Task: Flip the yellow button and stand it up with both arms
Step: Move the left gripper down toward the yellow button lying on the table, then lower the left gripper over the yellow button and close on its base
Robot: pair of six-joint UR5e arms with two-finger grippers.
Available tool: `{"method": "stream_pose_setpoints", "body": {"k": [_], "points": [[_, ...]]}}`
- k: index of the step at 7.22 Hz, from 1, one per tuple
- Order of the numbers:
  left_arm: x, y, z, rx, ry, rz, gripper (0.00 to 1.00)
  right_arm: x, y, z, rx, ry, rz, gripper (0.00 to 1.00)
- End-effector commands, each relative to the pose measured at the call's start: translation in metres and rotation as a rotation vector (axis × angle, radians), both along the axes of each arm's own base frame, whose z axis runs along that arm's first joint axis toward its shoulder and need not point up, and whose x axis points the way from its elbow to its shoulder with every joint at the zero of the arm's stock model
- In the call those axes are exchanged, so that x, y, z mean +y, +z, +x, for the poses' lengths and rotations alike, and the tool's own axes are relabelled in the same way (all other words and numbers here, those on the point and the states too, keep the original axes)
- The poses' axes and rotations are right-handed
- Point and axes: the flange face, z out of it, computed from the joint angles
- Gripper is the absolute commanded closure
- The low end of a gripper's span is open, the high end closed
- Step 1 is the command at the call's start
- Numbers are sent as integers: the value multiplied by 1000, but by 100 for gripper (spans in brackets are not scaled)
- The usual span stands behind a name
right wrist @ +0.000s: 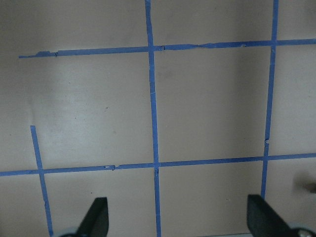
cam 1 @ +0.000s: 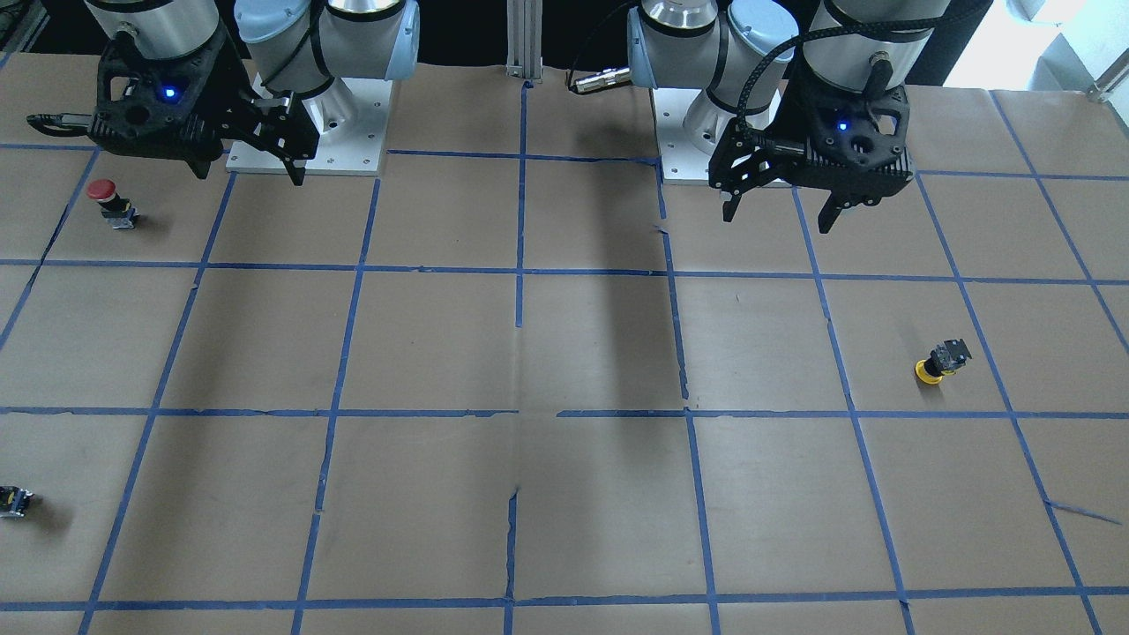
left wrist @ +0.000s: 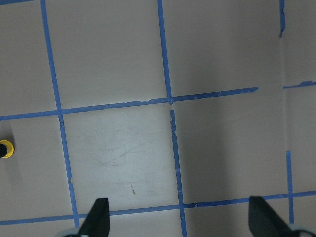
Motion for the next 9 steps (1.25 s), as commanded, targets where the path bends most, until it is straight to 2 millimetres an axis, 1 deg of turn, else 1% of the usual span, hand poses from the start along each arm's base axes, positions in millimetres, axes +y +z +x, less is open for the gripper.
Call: {"method": "stream_pose_setpoints", "body": {"k": [1, 2, 3, 4, 5, 6, 7, 8, 9], "points": [[-5, -19, 37, -2, -74, 30, 2, 1, 0, 0, 0, -1, 3, 0], [-9, -43, 79, 1, -94, 43, 2, 1, 0, 0, 0, -1, 5, 0], [-11, -65, 121, -4, -128, 21, 2, 0, -1, 0, 0, -1, 5, 0], [-9, -87, 164, 15, -170, 21, 2, 1, 0, 0, 0, -2, 3, 0], [-11, -109, 194, 30, -211, -13, 2, 2, 2, -1, 0, -4, 0, 0], [-23, -138, 234, 19, -272, -25, 2, 3, 3, 0, 0, -2, -3, 0], [-28, -170, 273, 36, -234, 2, 3, 3, 4, 0, -1, -2, -10, 0], [-27, -186, 297, 54, -183, 25, 3, 2, 4, 0, -1, -1, -15, 0], [-29, -185, 312, 43, -166, 12, 3, 3, 4, 0, -1, -2, -8, 0]]}}
